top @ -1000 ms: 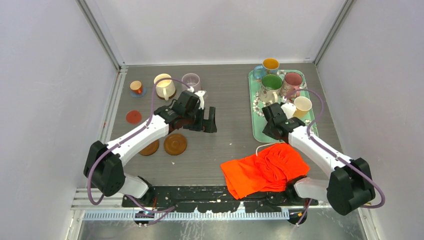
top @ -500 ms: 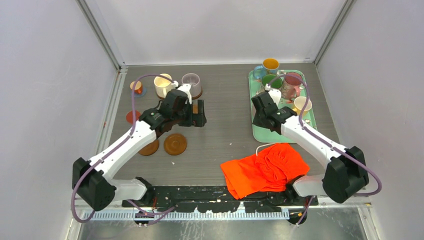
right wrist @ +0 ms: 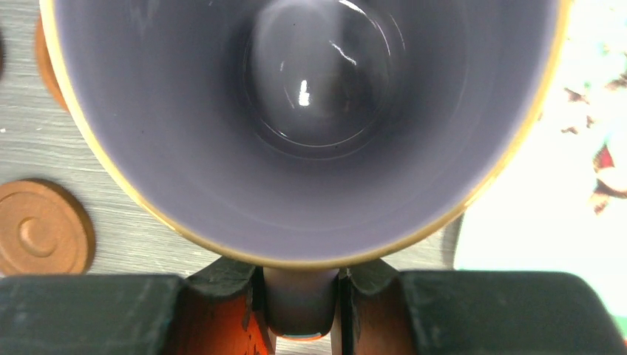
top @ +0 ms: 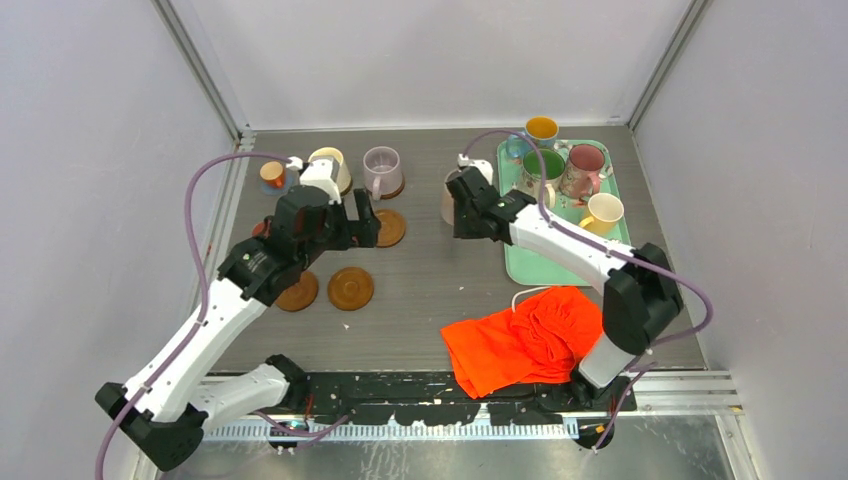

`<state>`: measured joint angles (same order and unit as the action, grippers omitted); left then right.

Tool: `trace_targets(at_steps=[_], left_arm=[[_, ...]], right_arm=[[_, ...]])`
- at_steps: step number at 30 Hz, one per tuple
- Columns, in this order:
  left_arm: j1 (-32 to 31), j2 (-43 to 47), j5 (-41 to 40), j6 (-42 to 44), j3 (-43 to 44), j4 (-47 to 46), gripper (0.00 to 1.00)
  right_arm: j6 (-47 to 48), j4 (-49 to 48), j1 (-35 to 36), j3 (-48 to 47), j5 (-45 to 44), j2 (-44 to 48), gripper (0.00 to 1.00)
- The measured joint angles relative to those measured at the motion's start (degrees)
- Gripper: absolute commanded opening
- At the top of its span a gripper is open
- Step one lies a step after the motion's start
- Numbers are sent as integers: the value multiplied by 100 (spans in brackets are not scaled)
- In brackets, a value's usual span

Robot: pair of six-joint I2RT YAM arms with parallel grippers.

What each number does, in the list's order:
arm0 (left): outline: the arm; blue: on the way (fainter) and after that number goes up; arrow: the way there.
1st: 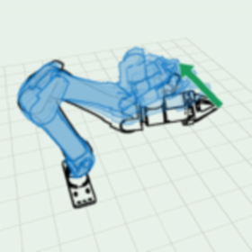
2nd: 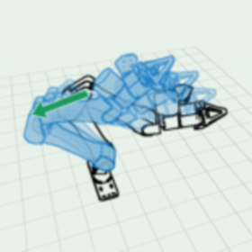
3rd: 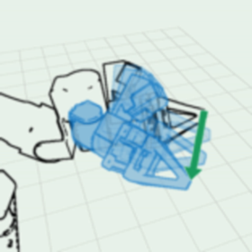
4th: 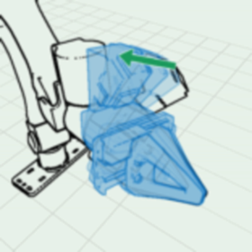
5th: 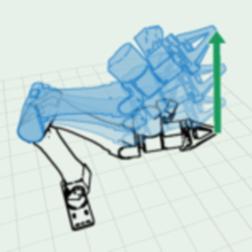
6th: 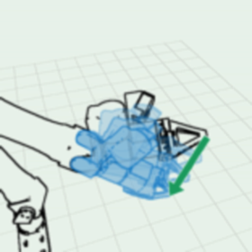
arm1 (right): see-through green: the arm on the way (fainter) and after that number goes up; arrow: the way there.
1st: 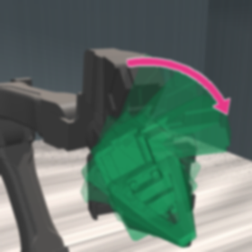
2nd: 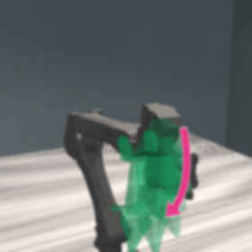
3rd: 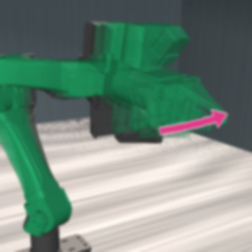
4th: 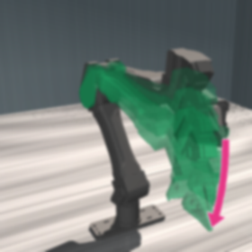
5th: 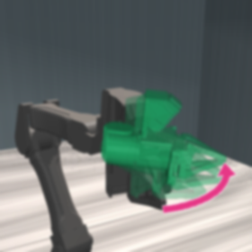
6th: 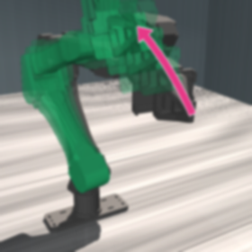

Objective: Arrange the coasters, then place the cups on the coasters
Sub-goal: Place the cup on the coaster.

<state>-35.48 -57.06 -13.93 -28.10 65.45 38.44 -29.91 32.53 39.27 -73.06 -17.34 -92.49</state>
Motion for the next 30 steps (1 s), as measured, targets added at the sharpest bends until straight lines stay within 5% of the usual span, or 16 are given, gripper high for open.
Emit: trace_targets(at_steps=[17,30], left_arm=[[-2,693,-264,0,280,398,100],[0,785,-330,26,280,575,100]], right_arm=[[680,-138,831,-2302,592,-2208,1],[920,-15,1088,-3060,608,-2992,1]])
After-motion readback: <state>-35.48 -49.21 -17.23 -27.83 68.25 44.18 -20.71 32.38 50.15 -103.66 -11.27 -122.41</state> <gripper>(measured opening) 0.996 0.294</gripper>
